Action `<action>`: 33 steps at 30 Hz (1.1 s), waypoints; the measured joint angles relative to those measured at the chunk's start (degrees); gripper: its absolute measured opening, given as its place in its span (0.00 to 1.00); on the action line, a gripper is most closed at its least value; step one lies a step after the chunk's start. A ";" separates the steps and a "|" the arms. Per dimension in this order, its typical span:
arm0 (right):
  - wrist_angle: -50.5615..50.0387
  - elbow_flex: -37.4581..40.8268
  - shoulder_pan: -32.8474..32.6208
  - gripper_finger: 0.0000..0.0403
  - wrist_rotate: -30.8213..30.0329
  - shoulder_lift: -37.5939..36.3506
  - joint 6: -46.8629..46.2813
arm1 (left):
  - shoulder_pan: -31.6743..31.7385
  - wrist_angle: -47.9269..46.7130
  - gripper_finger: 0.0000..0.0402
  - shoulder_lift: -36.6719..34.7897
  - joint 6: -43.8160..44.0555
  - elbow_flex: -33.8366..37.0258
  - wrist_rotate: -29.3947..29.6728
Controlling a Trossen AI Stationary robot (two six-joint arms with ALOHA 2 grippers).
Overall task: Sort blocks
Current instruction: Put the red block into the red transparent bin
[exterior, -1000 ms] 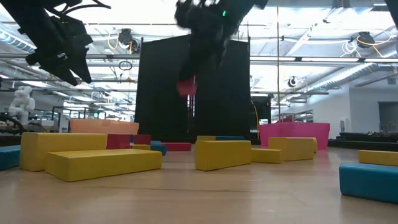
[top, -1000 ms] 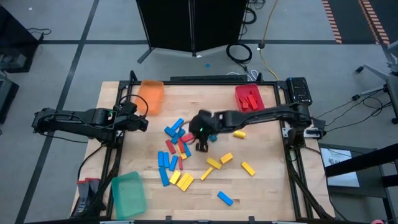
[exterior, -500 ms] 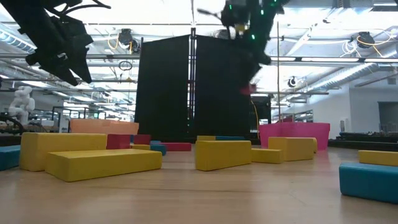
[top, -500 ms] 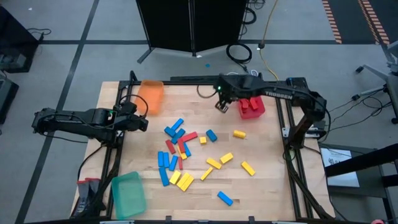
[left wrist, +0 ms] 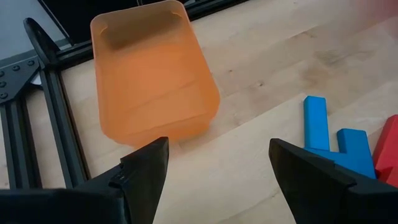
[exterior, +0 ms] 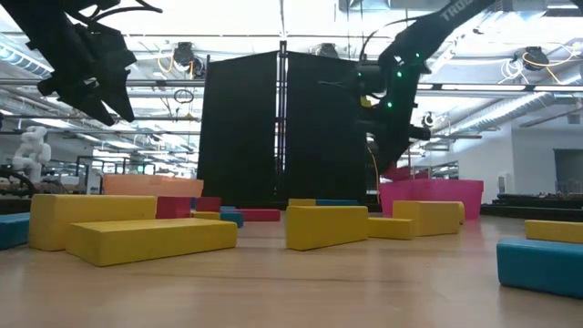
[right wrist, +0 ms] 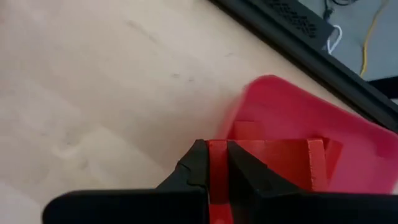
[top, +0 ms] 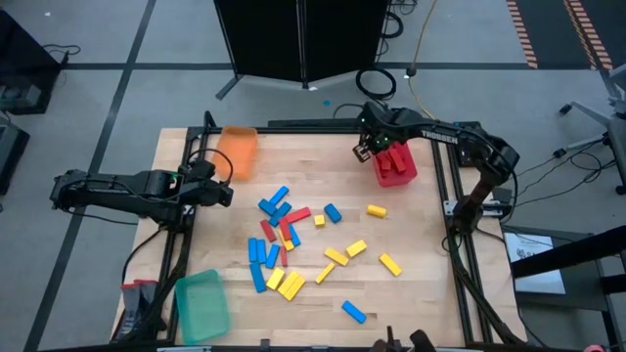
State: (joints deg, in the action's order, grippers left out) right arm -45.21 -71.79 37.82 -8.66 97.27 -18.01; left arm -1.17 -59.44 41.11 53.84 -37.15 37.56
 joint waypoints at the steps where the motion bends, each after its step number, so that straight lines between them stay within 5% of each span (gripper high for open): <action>1: 0.08 0.16 0.63 0.04 -0.12 0.00 -0.22 | 0.02 0.00 0.71 0.00 0.08 0.00 0.00; 13: 1.84 0.53 5.36 0.04 0.63 0.00 -0.40 | 0.02 0.02 0.71 0.01 1.43 0.00 0.00; 25: 1.91 0.53 5.47 0.36 2.16 0.00 0.25 | 0.02 0.02 0.71 0.00 1.43 0.00 0.04; 33: 10.55 -0.01 3.34 0.39 35.54 -1.10 1.10 | 0.02 0.02 0.71 0.01 1.41 0.00 0.04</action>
State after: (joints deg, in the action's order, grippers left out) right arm -34.65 -71.81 41.16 26.88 96.18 -16.92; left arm -1.15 -59.42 41.12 55.24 -37.15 37.60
